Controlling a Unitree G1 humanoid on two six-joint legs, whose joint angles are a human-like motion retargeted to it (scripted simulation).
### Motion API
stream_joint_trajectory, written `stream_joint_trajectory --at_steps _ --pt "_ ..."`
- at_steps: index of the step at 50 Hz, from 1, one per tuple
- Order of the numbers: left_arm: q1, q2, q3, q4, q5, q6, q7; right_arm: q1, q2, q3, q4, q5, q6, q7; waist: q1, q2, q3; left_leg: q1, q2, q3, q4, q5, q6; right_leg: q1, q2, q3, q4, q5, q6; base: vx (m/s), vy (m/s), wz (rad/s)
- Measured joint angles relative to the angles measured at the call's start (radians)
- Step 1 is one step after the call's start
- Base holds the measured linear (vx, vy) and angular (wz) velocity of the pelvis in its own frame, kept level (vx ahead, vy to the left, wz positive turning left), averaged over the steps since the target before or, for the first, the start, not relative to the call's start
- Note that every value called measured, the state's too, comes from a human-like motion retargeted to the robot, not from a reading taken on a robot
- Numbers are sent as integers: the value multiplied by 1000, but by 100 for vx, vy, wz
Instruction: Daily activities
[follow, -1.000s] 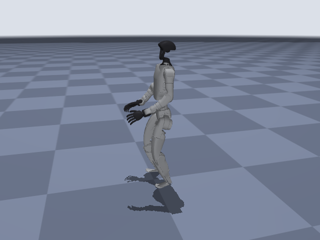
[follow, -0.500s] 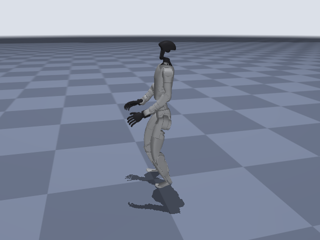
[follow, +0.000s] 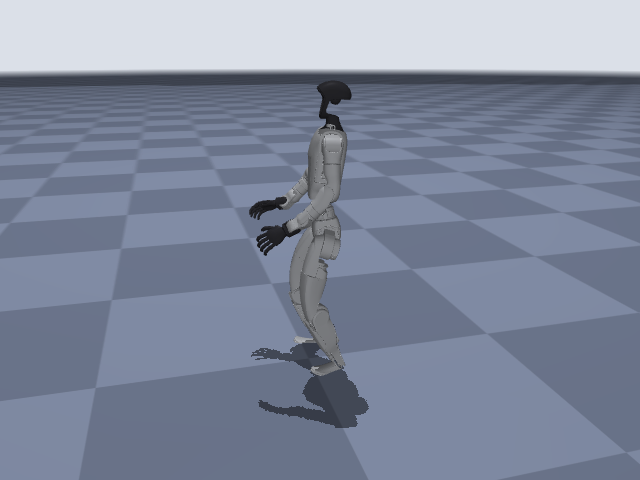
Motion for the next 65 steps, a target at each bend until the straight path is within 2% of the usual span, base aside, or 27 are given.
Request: stream_joint_trajectory --at_steps 45,55,65 --pt "29 31 -53 -27 -104 -58 -114 -13 14 -10 -38 -16 -18 2 -16 7 45 121 -46 25 -112 20 0 50 -4 25 -15 6 13 0 0 0" --pt "55 75 -67 -117 -159 -91 -181 1 17 -13 -60 -47 -12 -9 -17 6 51 139 -51 28 -138 22 -5 57 -3 24 -23 3 12 0 0 0" --pt "63 160 -80 -312 -249 -137 -316 47 17 -4 -98 -90 -20 -3 -7 3 51 151 -56 25 -174 24 -11 67 1 10 -50 4 18 0 0 0"
